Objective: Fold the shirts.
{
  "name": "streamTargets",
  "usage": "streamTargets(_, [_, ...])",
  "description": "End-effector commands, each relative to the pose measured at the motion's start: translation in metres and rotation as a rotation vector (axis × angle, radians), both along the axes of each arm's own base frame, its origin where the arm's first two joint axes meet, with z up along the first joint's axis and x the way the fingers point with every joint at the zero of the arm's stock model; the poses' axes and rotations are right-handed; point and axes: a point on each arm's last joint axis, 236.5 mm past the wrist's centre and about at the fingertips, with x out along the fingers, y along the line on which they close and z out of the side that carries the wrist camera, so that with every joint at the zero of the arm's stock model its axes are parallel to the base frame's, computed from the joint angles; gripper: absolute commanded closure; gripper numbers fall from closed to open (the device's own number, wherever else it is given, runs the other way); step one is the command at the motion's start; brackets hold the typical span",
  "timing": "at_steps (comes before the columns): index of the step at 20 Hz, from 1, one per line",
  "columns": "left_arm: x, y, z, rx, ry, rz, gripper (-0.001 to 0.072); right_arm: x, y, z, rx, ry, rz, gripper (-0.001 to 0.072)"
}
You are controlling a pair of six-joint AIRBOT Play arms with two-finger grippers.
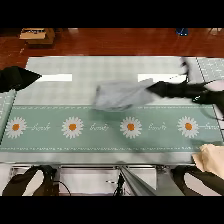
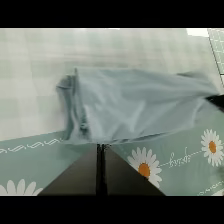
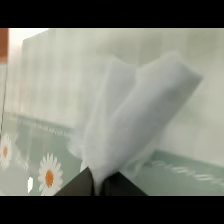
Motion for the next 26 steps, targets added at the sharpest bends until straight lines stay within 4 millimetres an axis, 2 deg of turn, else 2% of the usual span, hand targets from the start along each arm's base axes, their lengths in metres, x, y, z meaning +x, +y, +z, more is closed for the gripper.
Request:
streamTargets(1, [0.001,0.000,-0.002,0.003,0.001,-0.005,0.0684,-0.010,-0.101,0.085,-0.193,-0.093,-0.238,0.0684])
streamTargets(3, [0.003,0.001,-0.004,0.004,0.004,-0.005,0.0683,-0.040,-0.170,0.104,-0.345,-0.043,-0.390,0.0684])
streamTargets(4, [0.005,0.002,-0.005,0.019,-0.009,-0.016,0.0684,-0.060,-0.200,0.110,-0.391,0.006,-0.468,0.0684])
streamTargets(5, [0.008,0.003,-0.006,0.028,-0.017,-0.020,0.0683,-0.078,-0.222,0.113,-0.403,0.050,-0.539,0.0684])
streamTargets(7, [0.016,0.006,-0.009,0.027,-0.020,-0.005,0.0683,-0.114,-0.250,0.110,-0.393,0.150,-0.639,0.0684])
streamTargets(11, [0.031,0.013,-0.014,0.035,-0.036,0.017,0.0683,-0.197,-0.291,0.074,-0.433,0.465,-0.776,0.0684])
streamTargets(13, [0.040,0.018,-0.018,0.044,-0.047,0.029,0.0684,-0.234,-0.304,0.063,-0.480,0.611,-0.839,0.0684])
streamTargets(18, [0.081,0.040,-0.036,0.053,-0.066,0.117,0.0683,-0.280,-0.316,0.055,-0.555,0.798,-0.909,0.0684])
streamTargets(21, [0.110,0.057,-0.064,0.095,-0.069,0.147,0.0683,-0.309,-0.334,0.056,-0.655,0.890,-0.972,0.0684])
streamTargets(24, [0.138,0.077,-0.099,0.118,-0.044,0.203,0.0683,-0.331,-0.340,0.057,-0.711,0.974,-0.995,0.0684])
streamTargets(26, [0.152,0.088,-0.123,0.127,-0.018,0.238,0.0684,-0.348,-0.338,0.048,-0.727,1.058,-0.989,0.0684])
